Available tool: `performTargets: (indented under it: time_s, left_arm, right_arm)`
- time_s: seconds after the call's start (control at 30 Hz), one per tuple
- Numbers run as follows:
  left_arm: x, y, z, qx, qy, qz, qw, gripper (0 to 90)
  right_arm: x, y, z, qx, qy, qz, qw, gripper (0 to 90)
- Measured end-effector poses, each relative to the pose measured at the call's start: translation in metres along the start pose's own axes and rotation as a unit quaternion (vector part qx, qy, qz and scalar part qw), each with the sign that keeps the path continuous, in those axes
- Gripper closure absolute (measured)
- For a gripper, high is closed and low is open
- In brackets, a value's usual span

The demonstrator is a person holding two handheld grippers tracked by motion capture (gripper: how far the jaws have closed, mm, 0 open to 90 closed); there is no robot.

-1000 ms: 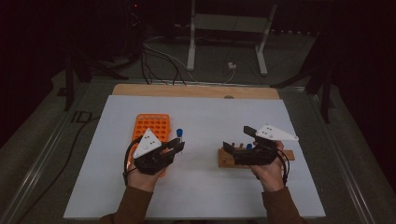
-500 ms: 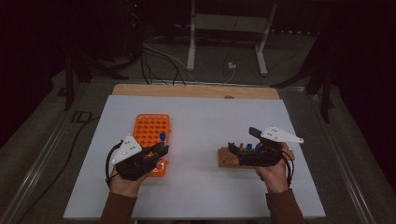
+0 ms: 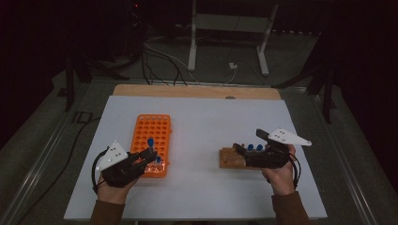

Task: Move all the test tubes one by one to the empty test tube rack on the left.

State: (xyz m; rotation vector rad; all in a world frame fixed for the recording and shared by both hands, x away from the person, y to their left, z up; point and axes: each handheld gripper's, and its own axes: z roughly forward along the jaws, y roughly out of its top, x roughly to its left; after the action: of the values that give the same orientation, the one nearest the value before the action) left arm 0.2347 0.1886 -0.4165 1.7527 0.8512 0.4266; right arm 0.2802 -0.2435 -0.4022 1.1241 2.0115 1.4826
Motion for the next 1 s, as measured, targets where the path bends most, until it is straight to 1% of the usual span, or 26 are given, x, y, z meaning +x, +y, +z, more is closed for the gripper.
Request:
performTargets:
  time_s: [0.17, 0.33, 0.47, 0.6, 0.8, 1.0]
  left_arm:
    - [0.005, -0.004, -0.005, -0.001, 0.010, 0.000, 0.9999, 76.7]
    - [0.008, -0.009, -0.008, -0.001, 0.024, 0.008, 0.9997, 76.6]
    - [0.011, -0.012, -0.009, -0.003, 0.033, 0.009, 0.9994, 76.6]
    - [0.015, -0.018, -0.009, -0.008, 0.046, 0.006, 0.9989, 76.6]
    - [0.019, -0.023, -0.007, -0.011, 0.053, 0.001, 0.9985, 76.6]
    - [0.021, -0.028, -0.003, -0.003, 0.058, 0.002, 0.9983, 76.6]
  right_arm:
    - [-0.004, -0.002, -0.003, 0.000, -0.006, 0.003, 1.0000, 0.0]
    - [-0.006, -0.004, -0.007, -0.001, -0.013, 0.000, 0.9999, 0.0]
    - [-0.009, -0.005, -0.010, -0.002, -0.016, 0.003, 0.9999, 0.0]
    - [-0.011, -0.007, -0.013, -0.003, -0.020, 0.004, 0.9998, 0.0]
    - [-0.014, -0.010, -0.016, -0.004, -0.023, 0.008, 0.9997, 0.0]
    - [-0.017, -0.013, -0.019, -0.005, -0.025, 0.010, 0.9996, 0.0]
